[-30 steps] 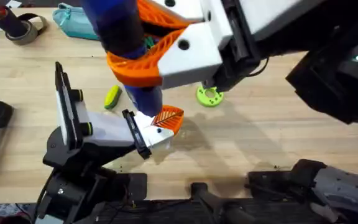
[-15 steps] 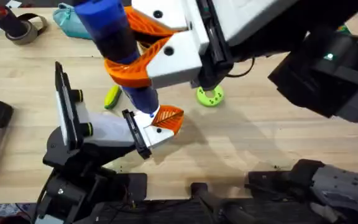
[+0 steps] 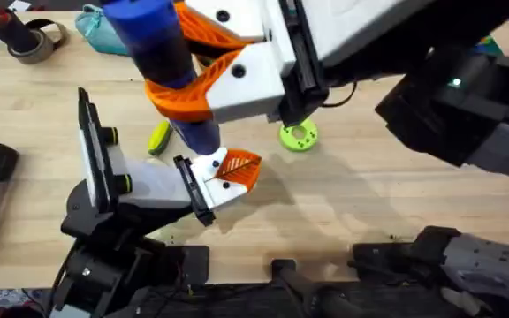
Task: Pick up the gripper from the table and insert it into the empty holder that is missing its gripper. Then pick up a screw, insert it into the mounting hole, and use the screwdriver to tighten it. Finally, clean up the table by picking up the vegetable and placing it into the bucket.
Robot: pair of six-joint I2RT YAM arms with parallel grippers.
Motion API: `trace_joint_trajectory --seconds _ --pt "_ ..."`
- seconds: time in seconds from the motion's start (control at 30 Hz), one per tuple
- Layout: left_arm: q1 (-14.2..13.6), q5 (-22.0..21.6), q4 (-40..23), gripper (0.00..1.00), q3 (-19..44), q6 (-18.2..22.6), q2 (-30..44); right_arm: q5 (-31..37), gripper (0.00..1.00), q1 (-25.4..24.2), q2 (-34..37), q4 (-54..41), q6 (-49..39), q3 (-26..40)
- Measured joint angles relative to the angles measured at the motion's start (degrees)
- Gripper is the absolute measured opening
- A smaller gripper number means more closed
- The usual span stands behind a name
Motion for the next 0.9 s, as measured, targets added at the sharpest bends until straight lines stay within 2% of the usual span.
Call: trace_joint_trajectory --seconds 0.9 --pt "0.0 0.0 0.02 0.016 0.0 0.0 0.0 0.0 0.044 0.0 0.0 0.29 0.08 -3.21"
